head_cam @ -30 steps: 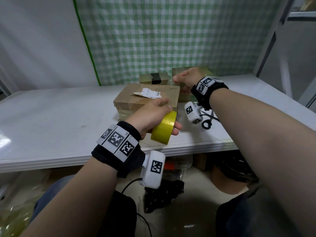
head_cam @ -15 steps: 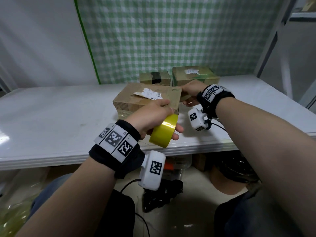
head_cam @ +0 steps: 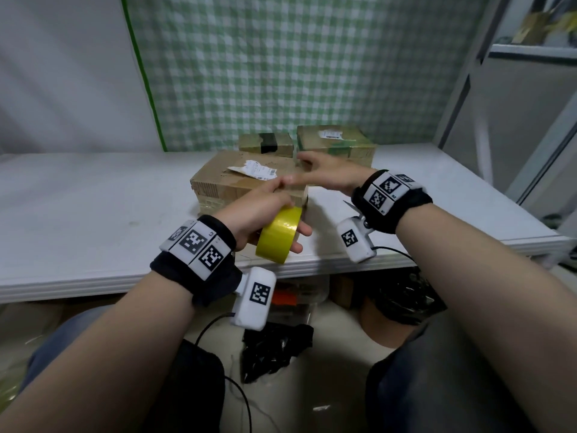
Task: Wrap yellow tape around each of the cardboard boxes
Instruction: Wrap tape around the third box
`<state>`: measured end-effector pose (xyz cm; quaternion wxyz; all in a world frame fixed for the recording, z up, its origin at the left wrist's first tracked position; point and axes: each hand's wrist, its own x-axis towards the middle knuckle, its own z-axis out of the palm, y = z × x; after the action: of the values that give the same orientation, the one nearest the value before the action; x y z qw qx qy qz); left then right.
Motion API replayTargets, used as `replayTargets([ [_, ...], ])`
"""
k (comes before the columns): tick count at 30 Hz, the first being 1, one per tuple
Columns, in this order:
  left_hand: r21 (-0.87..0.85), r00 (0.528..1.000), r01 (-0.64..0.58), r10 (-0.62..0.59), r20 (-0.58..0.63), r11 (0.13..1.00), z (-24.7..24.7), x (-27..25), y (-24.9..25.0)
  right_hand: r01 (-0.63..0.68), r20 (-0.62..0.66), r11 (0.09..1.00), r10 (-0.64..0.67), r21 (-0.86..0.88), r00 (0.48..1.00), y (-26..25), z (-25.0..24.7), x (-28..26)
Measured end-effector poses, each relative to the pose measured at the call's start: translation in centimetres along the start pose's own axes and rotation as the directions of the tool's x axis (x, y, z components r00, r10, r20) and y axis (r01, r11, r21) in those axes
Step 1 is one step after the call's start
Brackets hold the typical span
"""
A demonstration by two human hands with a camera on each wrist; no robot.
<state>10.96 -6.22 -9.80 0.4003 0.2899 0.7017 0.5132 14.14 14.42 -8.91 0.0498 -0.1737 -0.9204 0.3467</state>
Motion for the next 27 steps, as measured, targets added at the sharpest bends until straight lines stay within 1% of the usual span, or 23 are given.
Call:
replayTargets([
  [1, -0.001, 1.000, -0.002, 0.002, -0.008, 1.000, 0.0, 0.0, 0.0, -0.007, 0.068, 0.992, 0.016, -0.128, 0.998, -0.3, 0.3, -0.2],
  [2, -0.006, 1.000, -0.005, 0.005, -0.013, 1.000, 0.1, 0.0, -0.1, -0.025, 0.083, 0.982, 0.041, -0.186, 0.996, -0.5, 0.6, -0.3],
  [3, -0.012, 1.000, -0.008, 0.008, -0.016, 1.000, 0.1, 0.0, -0.1, -0.050, 0.079, 0.984, 0.064, -0.173, 0.995, -0.7, 0.7, -0.3],
  [5, -0.019, 1.000, -0.017, 0.017, -0.014, 1.000, 0.1, -0.1, -0.1, -0.087, 0.063, 0.992, 0.093, -0.089, 0.994, -0.6, 0.8, 0.0],
  [7, -0.026, 1.000, -0.025, 0.025, 0.001, 0.999, 0.1, -0.1, 0.0, -0.134, 0.060, 0.990, 0.131, 0.033, 0.989, -0.3, 0.9, 0.2],
  [10, -0.035, 1.000, -0.009, 0.009, 0.005, 0.999, 0.0, 0.1, -0.2, -0.190, 0.062, 0.954, 0.181, 0.231, 0.982, 0.4, 1.1, 0.4],
  [13, -0.042, 1.000, -0.001, 0.001, 0.005, 0.999, 0.0, 0.3, -0.3, -0.170, -0.001, 0.940, 0.178, 0.297, 0.984, 0.7, 1.2, 0.5],
  [18, -0.037, 1.000, 0.010, -0.010, -0.002, 0.999, 0.0, 0.4, -0.5, -0.162, -0.105, 0.892, 0.225, 0.421, 0.969, 1.0, 1.6, 0.9],
  [23, -0.049, 1.000, 0.014, -0.014, -0.014, 0.999, 0.0, 0.4, -0.6, -0.194, -0.111, 0.864, 0.274, 0.465, 0.955, 1.1, 1.9, 1.4],
  [27, -0.051, 1.000, 0.016, -0.017, -0.017, 0.999, 0.0, 0.3, -0.7, -0.209, -0.098, 0.858, 0.286, 0.470, 0.953, 1.1, 1.7, 1.7],
])
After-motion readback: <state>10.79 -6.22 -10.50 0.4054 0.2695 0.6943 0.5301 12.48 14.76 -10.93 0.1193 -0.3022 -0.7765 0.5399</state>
